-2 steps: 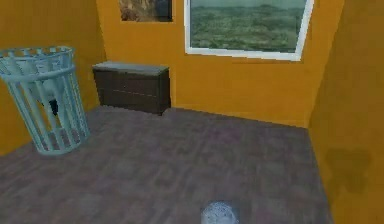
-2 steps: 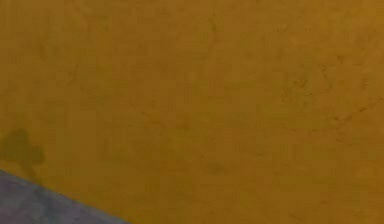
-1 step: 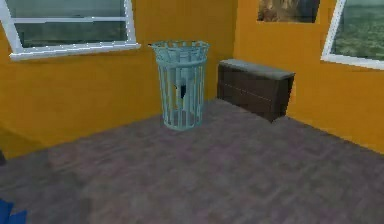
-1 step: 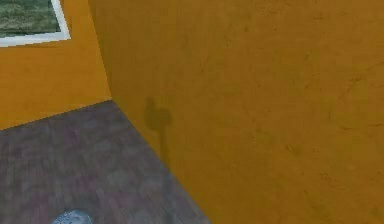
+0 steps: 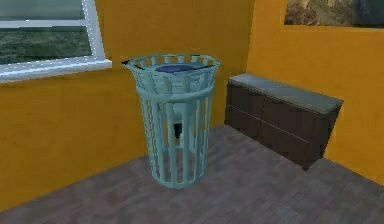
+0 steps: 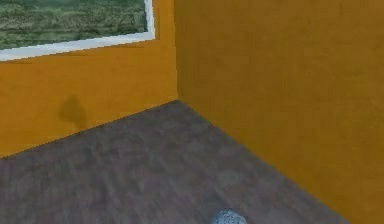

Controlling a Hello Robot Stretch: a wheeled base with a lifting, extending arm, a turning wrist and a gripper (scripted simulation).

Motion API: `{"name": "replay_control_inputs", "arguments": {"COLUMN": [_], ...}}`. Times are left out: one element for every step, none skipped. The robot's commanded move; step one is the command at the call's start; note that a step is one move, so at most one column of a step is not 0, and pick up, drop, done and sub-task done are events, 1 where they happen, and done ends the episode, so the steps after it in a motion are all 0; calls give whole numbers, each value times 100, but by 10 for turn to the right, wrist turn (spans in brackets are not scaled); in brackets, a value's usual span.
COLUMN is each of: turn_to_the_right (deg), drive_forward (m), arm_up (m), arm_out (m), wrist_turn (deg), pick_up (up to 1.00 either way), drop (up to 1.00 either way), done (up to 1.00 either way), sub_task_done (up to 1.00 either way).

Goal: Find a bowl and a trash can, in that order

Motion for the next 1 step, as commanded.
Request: {"name": "replay_control_inputs", "arguments": {"turn_to_the_right": [0], "drive_forward": [40], "arm_up": [0], "arm_out": [0], "wrist_turn": [0], "pick_up": [0], "drop": [0], "done": [0], "sub_task_done": [0]}}
